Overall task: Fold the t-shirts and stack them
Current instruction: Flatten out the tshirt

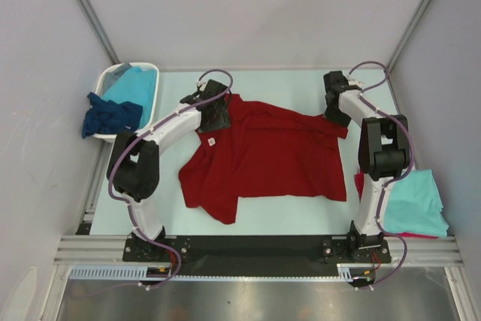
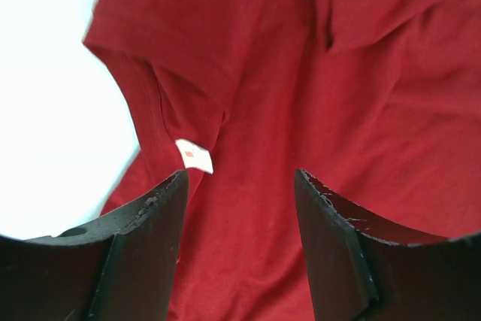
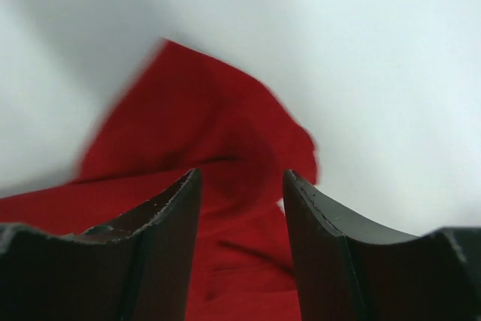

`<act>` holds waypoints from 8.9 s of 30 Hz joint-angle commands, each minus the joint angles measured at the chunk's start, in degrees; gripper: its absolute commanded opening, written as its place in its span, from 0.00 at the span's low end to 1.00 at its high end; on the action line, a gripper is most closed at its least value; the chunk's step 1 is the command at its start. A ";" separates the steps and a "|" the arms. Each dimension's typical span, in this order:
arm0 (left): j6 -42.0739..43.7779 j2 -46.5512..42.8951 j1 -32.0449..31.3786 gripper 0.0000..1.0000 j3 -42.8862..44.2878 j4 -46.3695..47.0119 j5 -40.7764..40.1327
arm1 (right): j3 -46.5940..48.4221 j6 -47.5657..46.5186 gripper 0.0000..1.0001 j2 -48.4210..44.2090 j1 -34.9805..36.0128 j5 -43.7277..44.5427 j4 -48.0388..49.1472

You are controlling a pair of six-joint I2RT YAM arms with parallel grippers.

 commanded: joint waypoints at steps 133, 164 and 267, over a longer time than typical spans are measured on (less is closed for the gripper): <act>6.49 32.98 8.46 0.58 41.71 -9.49 4.92 | 14.40 -2.37 0.62 -5.35 9.48 -4.07 -1.59; 4.82 26.85 9.78 0.00 35.04 -8.35 -0.78 | 12.99 -2.64 0.60 -5.09 9.48 -3.63 -1.85; -11.17 -36.02 -18.26 0.37 -35.28 -10.63 -3.88 | -32.08 6.50 0.57 -31.71 23.01 -5.12 -1.33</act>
